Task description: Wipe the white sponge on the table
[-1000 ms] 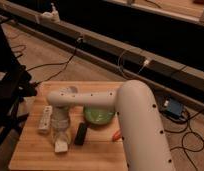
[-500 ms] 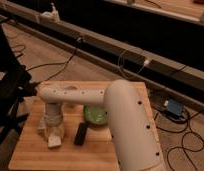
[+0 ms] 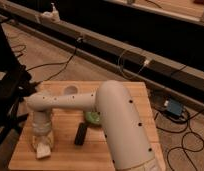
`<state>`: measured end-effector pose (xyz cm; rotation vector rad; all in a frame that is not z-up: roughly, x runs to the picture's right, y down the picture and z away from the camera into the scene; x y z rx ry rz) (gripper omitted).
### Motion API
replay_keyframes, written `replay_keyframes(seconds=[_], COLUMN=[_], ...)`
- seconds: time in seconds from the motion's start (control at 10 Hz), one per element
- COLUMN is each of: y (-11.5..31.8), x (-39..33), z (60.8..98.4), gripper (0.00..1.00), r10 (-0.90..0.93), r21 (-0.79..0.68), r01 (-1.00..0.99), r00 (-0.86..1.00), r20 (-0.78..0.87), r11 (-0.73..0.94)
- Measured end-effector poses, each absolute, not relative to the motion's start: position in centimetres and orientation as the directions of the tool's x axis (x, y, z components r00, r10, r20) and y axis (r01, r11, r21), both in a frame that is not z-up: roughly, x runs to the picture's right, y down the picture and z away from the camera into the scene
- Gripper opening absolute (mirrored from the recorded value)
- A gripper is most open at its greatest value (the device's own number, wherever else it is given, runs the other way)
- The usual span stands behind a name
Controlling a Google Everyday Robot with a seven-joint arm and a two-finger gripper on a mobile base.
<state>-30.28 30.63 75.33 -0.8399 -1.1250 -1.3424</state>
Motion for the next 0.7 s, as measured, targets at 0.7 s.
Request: replay_keyframes(seconds=[0.7], y=[31.5], x=[-19.5], z=[73.2], gripper=[0.0], r10=[-0.27], r21=[-0.127], r01=[0.983], r00=[0.16], r20=[0.949], r11=[0.134])
